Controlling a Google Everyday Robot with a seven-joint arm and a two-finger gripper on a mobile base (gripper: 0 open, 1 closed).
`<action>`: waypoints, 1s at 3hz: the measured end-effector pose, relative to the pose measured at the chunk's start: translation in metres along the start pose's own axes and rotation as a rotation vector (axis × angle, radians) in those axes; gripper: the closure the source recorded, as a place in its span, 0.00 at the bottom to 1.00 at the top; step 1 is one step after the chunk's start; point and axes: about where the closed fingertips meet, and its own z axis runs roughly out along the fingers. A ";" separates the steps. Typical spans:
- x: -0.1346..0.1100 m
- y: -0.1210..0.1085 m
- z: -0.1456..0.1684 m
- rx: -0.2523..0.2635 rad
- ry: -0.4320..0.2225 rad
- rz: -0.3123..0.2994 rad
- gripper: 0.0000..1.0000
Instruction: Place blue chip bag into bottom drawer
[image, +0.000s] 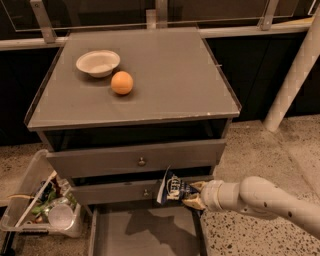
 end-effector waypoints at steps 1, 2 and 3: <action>0.001 0.005 0.006 0.005 0.007 -0.014 1.00; 0.023 0.023 0.036 -0.032 0.042 -0.009 1.00; 0.062 0.036 0.072 -0.031 0.075 -0.038 1.00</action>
Offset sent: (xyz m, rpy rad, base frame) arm -0.0253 0.0433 -0.0914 -0.0537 0.0917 0.0633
